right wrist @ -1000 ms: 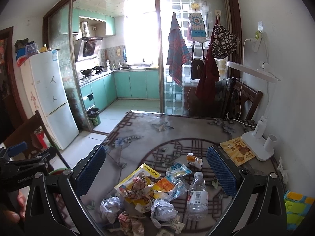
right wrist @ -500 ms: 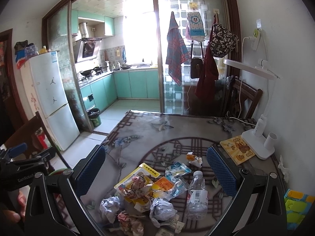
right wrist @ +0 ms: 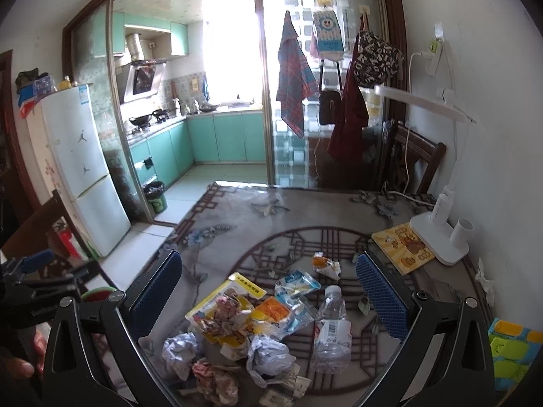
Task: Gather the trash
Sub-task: 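Grasp the crumpled white paper with the left gripper, then carry the white paper to the red bucket and open the left gripper while the right gripper grasps crumpled paper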
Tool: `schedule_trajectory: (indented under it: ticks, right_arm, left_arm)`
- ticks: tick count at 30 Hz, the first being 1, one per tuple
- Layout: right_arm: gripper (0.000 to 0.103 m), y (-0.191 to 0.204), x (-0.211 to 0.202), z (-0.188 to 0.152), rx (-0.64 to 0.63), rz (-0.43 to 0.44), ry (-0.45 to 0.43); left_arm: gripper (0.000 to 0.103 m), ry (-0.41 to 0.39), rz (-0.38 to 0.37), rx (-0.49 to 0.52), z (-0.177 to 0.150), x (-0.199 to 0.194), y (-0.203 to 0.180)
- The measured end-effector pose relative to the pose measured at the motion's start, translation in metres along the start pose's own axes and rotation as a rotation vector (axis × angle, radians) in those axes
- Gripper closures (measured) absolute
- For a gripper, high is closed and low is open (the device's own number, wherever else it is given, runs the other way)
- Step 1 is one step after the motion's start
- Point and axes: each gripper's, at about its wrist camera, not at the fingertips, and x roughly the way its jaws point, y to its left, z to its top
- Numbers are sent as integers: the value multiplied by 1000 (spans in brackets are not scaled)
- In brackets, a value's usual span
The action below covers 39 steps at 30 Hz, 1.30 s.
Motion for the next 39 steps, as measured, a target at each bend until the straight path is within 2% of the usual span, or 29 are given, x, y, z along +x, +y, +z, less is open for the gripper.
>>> schedule_trajectory:
  ticks: [2, 4, 7, 11, 15, 17, 19, 20, 21, 23, 28, 32, 34, 36, 39]
  right_arm:
    - [0, -5, 6, -5, -7, -28, 35]
    - [0, -10, 11, -11, -7, -55, 70]
    - [0, -15, 19, -26, -2, -70, 138]
    - [0, -18, 36, -57, -8, -62, 290]
    - [0, -23, 53, -88, 53, -53, 439]
    - [0, -24, 55, -94, 89, -36, 460]
    - [0, -23, 59, -97, 100, -38, 469]
    - [0, -21, 63, -97, 103, -42, 480]
    - [0, -20, 67, -98, 110, -36, 494]
    - [0, -18, 73, -98, 126, -18, 514]
    - [3, -12, 93, -102, 122, -4, 549]
    - [13, -10, 111, -107, 136, 12, 585]
    - [20, -8, 119, -109, 136, 11, 598]
    - [40, -7, 128, -113, 138, 15, 626]
    - [52, -8, 136, -118, 147, 8, 649]
  left_arm:
    - [0, 70, -8, 54, -9, 20, 0]
    - [0, 107, -35, 61, -20, 37, 1]
    - [0, 213, -127, 58, -40, 71, 4]
    - [1, 372, -234, 102, -69, 115, -11]
    - [2, 459, -304, 120, -87, 144, -32]
    - [2, 485, -310, 126, -90, 157, -40]
    - [12, 512, -299, 136, -91, 170, -49]
    - [29, 529, -299, 139, -92, 177, -52]
    - [51, 548, -291, 143, -93, 180, -52]
    - [62, 585, -303, 141, -95, 188, -53]
    - [66, 568, -329, 165, -95, 185, -49]
    - [68, 553, -343, 154, -93, 177, -38]
    - [68, 531, -340, 153, -91, 169, -30]
    - [68, 513, -338, 146, -87, 163, -23]
    - [68, 488, -339, 121, -80, 154, -8]
